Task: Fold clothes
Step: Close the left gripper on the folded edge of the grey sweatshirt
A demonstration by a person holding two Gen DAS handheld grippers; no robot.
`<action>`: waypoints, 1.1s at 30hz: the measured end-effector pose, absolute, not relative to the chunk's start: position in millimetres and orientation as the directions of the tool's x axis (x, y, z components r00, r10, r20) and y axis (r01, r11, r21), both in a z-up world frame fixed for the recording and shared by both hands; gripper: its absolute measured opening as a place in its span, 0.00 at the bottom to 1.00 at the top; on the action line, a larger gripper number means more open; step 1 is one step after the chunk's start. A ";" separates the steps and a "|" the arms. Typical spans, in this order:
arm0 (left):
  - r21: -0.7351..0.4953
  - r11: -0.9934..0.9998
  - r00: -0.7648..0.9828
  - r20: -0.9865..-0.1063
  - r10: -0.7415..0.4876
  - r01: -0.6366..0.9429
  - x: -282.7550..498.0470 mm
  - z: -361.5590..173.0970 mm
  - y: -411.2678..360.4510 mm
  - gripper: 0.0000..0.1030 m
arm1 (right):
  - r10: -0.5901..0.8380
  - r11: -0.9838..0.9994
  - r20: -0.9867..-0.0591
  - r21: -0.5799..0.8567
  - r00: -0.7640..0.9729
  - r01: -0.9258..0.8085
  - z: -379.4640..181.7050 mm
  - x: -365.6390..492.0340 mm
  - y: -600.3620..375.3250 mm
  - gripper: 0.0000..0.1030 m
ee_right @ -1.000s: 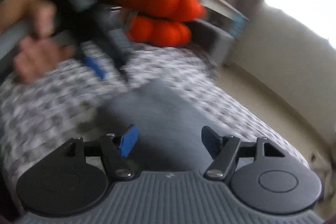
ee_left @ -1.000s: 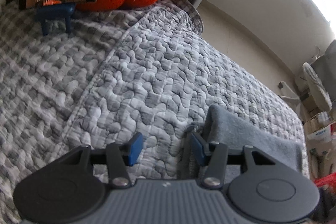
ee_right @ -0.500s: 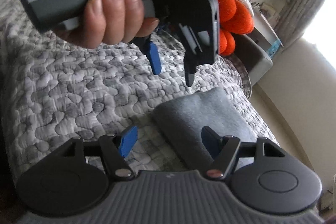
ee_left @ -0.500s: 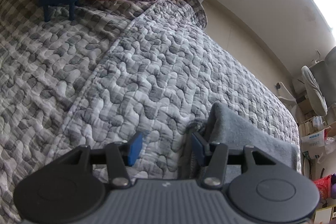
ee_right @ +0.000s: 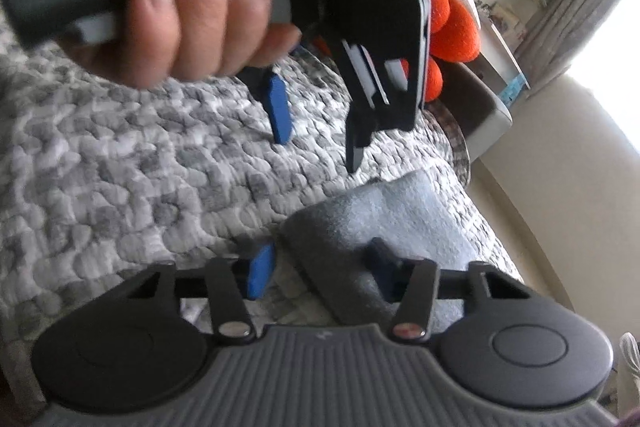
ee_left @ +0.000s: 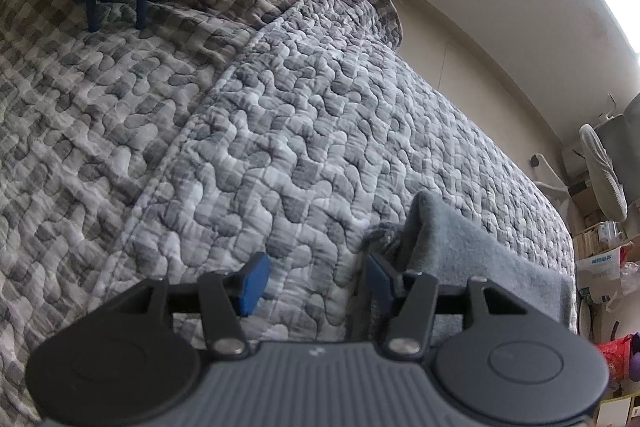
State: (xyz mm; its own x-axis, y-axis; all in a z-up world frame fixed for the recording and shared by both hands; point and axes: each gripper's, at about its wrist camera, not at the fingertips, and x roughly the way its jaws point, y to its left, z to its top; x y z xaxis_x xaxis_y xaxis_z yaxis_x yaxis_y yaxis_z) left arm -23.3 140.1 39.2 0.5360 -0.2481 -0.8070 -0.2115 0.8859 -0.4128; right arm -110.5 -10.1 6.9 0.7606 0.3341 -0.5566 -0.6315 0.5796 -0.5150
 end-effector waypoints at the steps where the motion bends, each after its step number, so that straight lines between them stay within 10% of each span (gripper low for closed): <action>1: -0.424 0.880 0.534 -0.805 -0.259 -0.213 -23.0 38.6 141.1 0.57 | 0.334 0.580 -0.556 -0.515 0.761 -0.631 6.2 -109.4 -10.5 0.44; 9: -0.569 0.785 0.538 -0.754 -0.377 -0.247 -25.1 35.8 154.4 0.58 | 0.377 0.657 -0.544 -0.414 0.750 -0.630 19.8 -101.5 -20.7 0.24; 27: -0.723 0.664 0.527 -0.647 -0.552 -0.192 -33.0 29.7 120.0 0.72 | 0.425 0.729 -0.503 -0.302 0.752 -0.614 39.4 -98.3 -29.0 0.23; 33: -0.600 0.799 0.483 -0.713 -0.507 -0.047 -23.3 38.7 84.2 0.51 | 0.436 0.728 -0.500 -0.293 0.748 -0.620 40.0 -98.6 -30.7 0.23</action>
State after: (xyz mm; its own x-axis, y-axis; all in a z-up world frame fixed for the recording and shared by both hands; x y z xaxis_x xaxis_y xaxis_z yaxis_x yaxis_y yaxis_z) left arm -23.3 84.2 38.7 0.4833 -0.5075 -0.7133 -0.0470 0.7986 -0.6000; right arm -98.6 -30.8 40.0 0.7482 0.4364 -0.4998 -0.6200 0.7280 -0.2927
